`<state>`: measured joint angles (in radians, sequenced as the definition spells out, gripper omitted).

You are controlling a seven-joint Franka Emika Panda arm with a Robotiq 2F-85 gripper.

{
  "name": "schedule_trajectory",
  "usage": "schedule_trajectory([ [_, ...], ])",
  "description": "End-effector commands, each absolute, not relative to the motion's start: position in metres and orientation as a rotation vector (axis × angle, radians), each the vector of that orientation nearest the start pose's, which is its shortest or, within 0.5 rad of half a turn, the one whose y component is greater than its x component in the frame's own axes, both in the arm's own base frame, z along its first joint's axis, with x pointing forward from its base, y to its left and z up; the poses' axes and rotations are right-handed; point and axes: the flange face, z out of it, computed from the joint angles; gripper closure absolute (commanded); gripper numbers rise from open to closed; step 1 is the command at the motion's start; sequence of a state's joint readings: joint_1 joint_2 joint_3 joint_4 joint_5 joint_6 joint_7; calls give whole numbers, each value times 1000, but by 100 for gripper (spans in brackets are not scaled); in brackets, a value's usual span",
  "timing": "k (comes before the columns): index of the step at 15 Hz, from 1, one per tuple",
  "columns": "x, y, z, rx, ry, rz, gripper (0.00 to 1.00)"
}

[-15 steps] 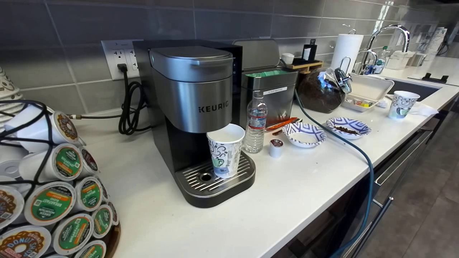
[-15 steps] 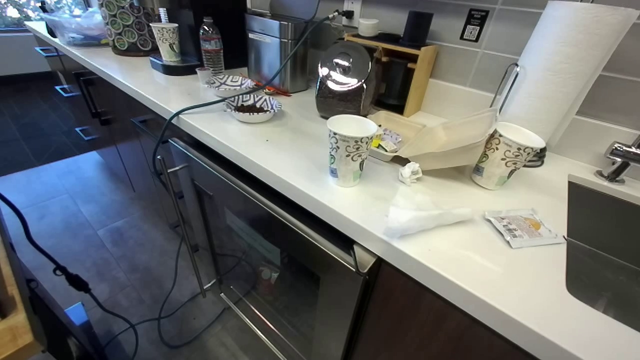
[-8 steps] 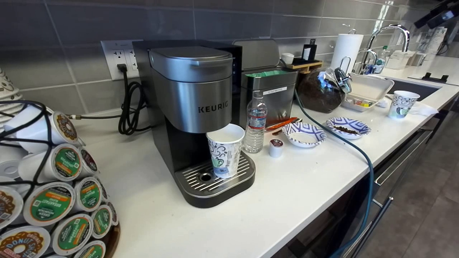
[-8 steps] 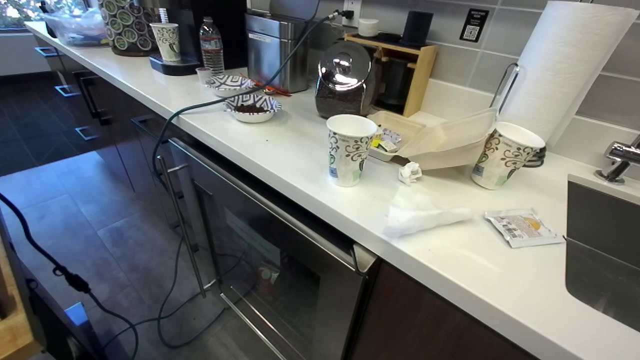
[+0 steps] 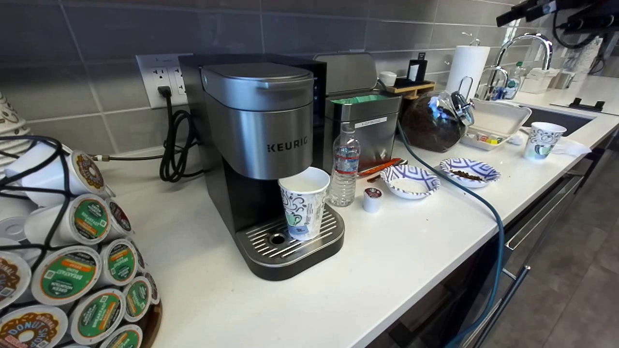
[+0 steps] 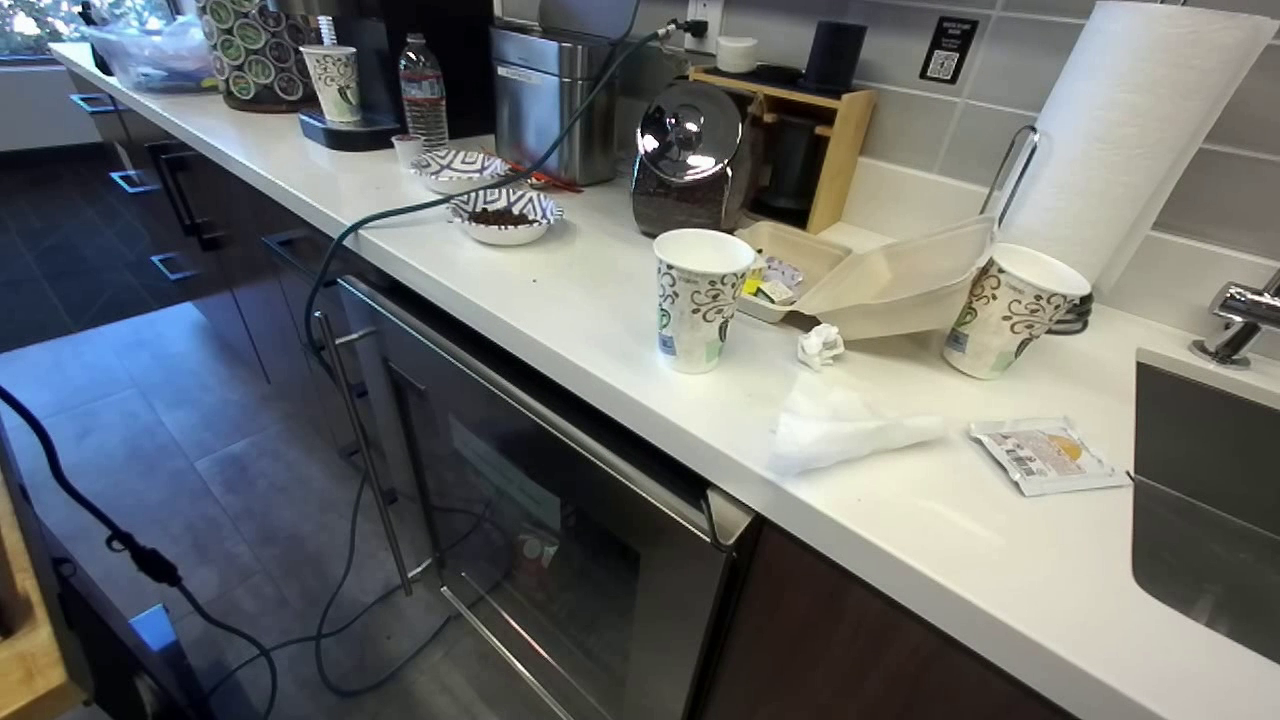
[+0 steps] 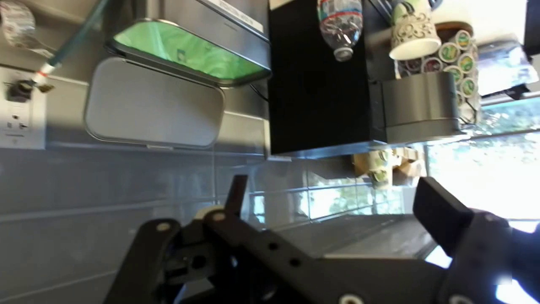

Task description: Close the lid of the bin

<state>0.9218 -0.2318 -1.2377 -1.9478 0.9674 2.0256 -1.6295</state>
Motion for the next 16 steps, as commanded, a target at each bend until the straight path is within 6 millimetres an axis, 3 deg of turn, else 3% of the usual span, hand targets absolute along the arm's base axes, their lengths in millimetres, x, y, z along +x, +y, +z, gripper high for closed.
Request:
schedule_trajectory([
  [1, 535, -165, 542, -1890, -1022, -1164, 0],
  [2, 531, -163, 538, -1858, -1012, -1091, 0],
  [7, 533, -163, 541, -1899, -1025, -1135, 0],
  [10, 542, -153, 516, -1828, -886, -1244, 0],
  [13, 557, -145, 497, -1789, -781, -1354, 0],
  [16, 587, -142, 478, -1826, -735, -1421, 0],
])
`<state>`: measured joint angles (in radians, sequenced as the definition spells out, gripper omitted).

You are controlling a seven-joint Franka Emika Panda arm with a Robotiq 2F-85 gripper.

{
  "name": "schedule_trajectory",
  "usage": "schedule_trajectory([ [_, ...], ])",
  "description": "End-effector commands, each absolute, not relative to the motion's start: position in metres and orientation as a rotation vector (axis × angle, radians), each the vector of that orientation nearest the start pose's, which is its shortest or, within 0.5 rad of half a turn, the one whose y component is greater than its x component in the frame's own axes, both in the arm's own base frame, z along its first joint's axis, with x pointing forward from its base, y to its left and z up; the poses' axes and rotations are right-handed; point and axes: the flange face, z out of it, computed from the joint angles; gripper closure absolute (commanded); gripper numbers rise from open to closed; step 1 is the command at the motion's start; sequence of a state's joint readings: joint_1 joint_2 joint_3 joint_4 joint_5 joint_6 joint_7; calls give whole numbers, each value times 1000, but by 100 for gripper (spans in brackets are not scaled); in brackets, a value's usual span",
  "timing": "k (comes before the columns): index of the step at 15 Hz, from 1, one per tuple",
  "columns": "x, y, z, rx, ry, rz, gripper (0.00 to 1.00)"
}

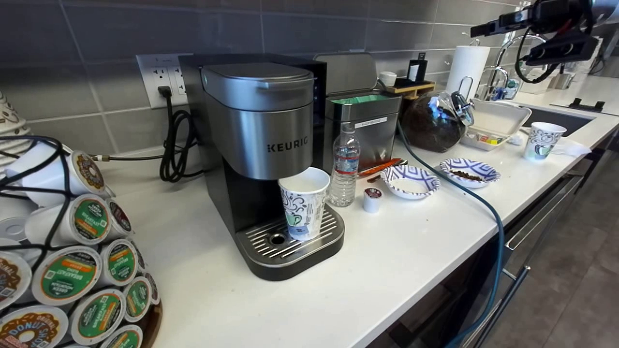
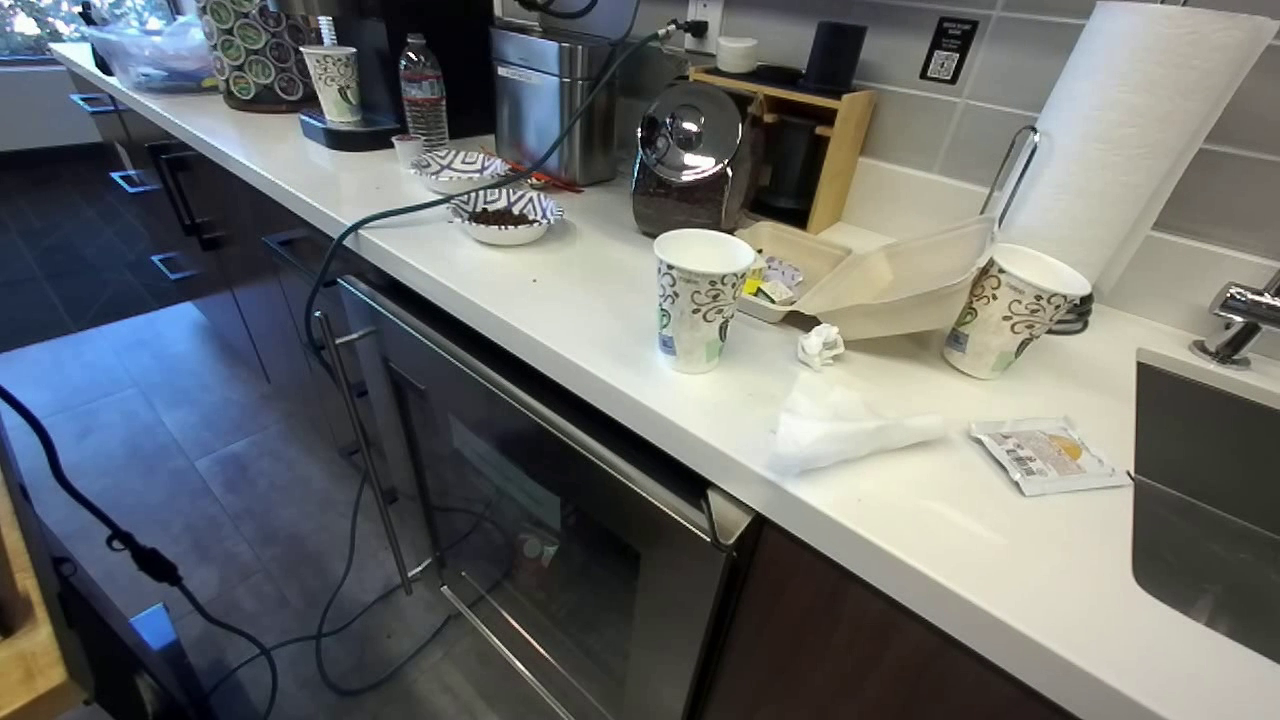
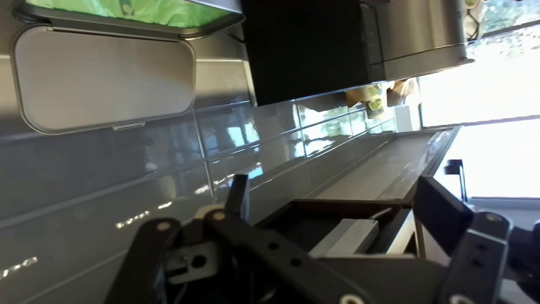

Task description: Close the lid of the bin

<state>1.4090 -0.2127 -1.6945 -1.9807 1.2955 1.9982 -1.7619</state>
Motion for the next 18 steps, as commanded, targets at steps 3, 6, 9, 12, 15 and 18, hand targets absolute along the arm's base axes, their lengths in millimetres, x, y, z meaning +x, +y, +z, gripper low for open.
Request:
schedule_trajectory([
  [3, 626, -146, 461, -1926, -629, -1452, 0],
  [6, 669, -156, 445, -2016, -510, -1450, 0],
  [9, 713, -161, 439, -2063, -412, -1426, 0],
  [12, 708, -158, 451, -2079, -439, -1406, 0],
  [15, 729, -161, 444, -2057, -390, -1396, 0],
  [18, 740, -158, 437, -2051, -434, -1383, 0],
])
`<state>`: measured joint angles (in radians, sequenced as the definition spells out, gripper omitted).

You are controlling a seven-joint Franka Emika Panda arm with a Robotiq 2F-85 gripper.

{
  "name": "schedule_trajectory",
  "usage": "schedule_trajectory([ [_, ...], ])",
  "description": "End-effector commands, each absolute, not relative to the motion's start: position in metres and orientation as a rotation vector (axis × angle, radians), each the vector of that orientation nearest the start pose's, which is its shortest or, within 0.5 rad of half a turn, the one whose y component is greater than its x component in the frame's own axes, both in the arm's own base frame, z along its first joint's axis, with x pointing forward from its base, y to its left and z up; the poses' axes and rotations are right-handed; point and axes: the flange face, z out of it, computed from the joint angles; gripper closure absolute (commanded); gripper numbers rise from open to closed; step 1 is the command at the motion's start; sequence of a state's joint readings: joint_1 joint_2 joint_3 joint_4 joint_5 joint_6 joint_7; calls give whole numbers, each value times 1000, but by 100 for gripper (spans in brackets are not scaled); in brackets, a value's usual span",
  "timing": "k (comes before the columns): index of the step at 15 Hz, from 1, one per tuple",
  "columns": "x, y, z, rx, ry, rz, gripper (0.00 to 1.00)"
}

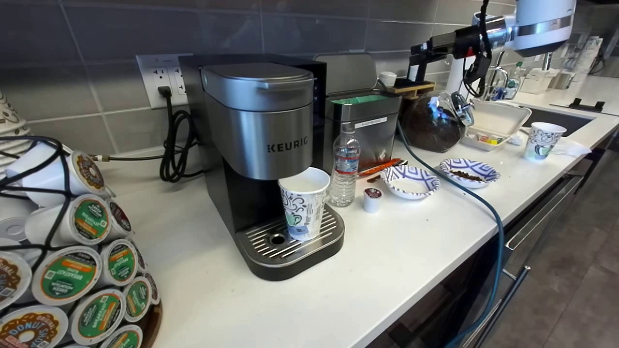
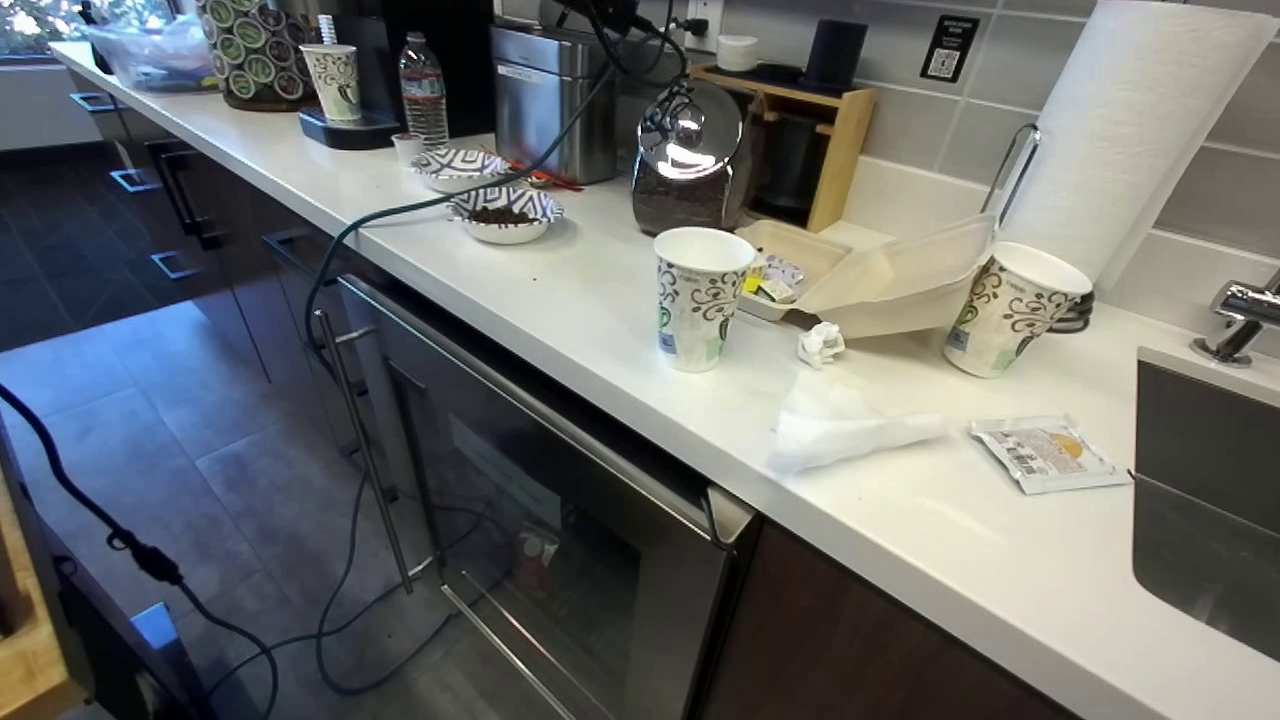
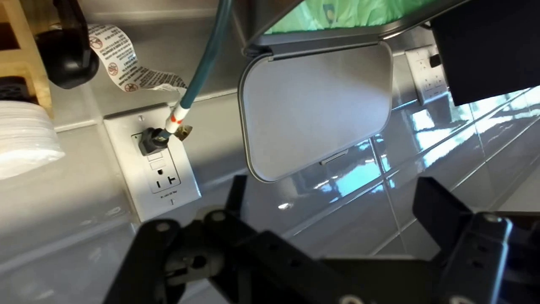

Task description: Close the lid of the bin

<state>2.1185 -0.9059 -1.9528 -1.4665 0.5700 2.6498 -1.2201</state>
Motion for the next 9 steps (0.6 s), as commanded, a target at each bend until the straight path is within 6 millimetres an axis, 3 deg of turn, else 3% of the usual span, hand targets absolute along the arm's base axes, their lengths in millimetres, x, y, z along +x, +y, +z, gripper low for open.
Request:
schedule_trajectory([
  [1, 746, -151, 438, -2071, -455, -1362, 0],
  [5, 771, -136, 435, -2124, -507, -1318, 0],
  [9, 796, -123, 451, -2143, -528, -1332, 0],
])
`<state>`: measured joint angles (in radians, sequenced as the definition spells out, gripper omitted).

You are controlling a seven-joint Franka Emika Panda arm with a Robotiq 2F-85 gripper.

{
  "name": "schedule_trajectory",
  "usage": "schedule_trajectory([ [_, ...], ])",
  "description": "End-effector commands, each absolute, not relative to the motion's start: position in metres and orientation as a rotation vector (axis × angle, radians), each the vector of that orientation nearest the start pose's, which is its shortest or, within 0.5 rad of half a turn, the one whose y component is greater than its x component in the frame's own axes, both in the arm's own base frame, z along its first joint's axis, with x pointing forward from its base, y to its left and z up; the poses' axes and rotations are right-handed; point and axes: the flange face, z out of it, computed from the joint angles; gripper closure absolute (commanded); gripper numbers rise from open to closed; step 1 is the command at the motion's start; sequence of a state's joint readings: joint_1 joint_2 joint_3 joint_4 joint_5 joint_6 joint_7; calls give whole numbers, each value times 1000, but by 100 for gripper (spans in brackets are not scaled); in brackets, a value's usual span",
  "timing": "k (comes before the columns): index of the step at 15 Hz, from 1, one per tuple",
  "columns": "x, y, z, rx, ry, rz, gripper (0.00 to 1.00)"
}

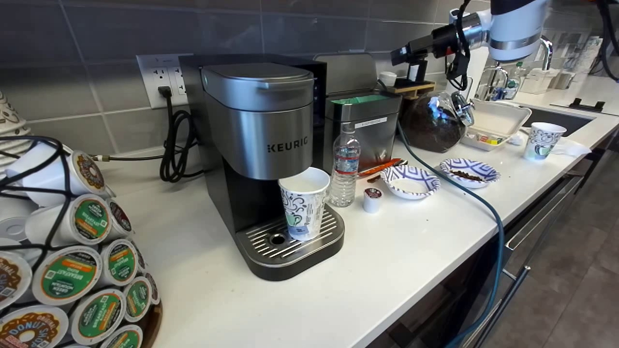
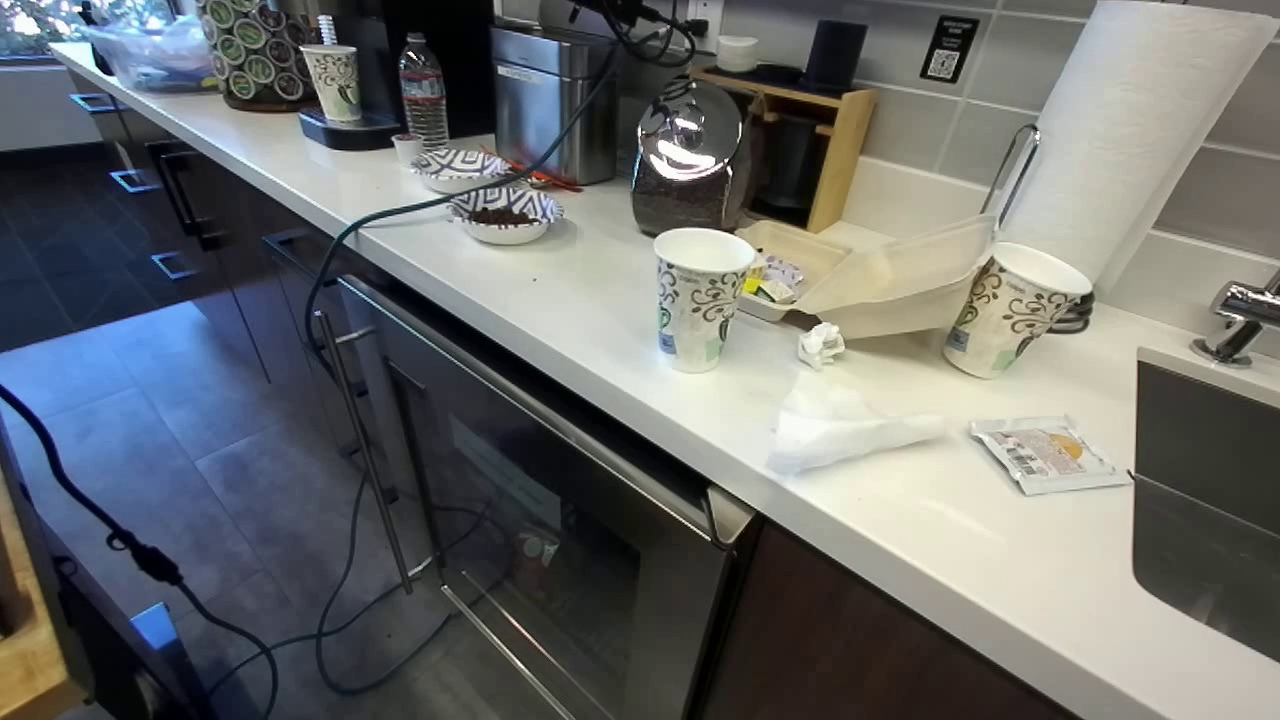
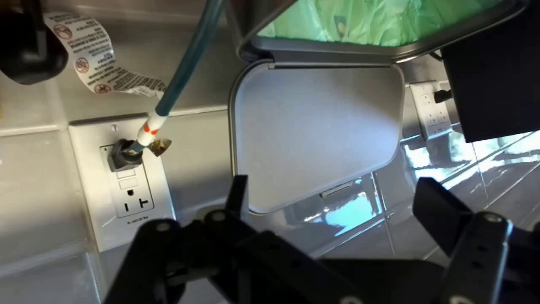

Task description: Close the lid of the bin

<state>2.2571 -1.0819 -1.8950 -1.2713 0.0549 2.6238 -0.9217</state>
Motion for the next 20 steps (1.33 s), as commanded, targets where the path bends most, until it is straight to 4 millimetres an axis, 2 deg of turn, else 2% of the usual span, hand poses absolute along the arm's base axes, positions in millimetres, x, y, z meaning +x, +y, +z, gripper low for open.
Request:
schedule_trajectory([
  [1, 800, -121, 455, -2143, -536, -1335, 0],
  [4, 811, -118, 460, -2152, -543, -1317, 0],
  [7, 819, -123, 455, -2155, -553, -1283, 0],
  [8, 812, -124, 459, -2145, -561, -1285, 0],
  [13, 812, -132, 453, -2111, -530, -1299, 0],
  [16, 813, -127, 448, -2104, -541, -1291, 0],
  [20, 816, -123, 445, -2108, -546, -1374, 0],
])
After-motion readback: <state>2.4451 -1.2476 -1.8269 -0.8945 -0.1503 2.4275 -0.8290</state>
